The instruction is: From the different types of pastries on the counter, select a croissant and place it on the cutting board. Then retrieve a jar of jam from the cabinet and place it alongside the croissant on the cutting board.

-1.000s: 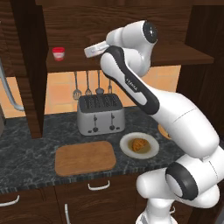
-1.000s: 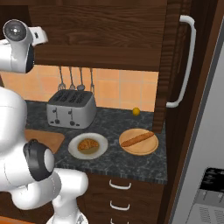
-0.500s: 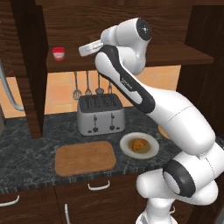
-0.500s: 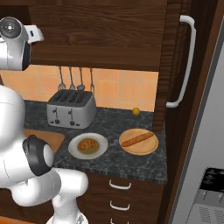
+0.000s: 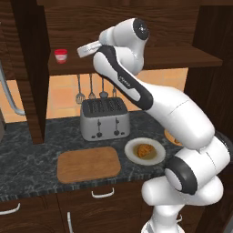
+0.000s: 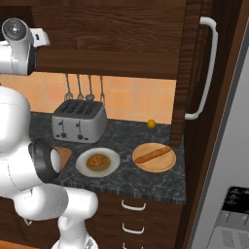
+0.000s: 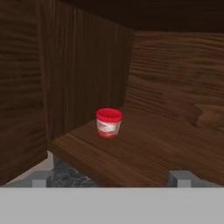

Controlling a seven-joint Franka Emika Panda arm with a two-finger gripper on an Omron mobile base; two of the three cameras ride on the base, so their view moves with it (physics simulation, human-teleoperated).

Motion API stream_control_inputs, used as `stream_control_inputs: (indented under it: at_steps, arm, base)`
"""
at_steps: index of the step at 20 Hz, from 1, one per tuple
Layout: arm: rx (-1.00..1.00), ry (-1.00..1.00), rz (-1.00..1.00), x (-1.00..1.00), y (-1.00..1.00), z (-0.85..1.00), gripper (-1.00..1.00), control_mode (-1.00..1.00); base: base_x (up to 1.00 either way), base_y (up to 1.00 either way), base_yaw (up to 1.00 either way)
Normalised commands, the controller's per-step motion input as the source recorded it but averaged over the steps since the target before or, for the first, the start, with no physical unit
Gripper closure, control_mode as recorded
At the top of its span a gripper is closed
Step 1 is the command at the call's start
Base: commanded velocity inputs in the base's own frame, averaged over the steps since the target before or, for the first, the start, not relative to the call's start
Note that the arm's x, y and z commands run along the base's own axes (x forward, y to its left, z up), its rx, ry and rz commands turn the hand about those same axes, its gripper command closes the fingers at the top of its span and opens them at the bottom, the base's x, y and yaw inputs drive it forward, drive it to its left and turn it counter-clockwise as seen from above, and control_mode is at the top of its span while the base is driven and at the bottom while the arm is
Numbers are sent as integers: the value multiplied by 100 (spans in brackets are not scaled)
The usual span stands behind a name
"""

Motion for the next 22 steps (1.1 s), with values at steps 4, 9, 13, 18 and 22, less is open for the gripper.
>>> stream_control_inputs:
  at_steps: [4,9,13,18,22]
  arm:
    - [0,7,0,2,34,-11,-100,-100]
    - [0,0,-1,1,28,-3,-100,-100]
    - [0,0,0,10,0,0,-100,-100]
    - [0,-3,0,17,-7,-7,-100,-100]
    - [0,0,0,31,-1,-11,-100,-100]
  base:
    - [0,0,0]
    - [0,0,0]
    - [0,0,0]
    - [0,0,0]
    - [0,0,0]
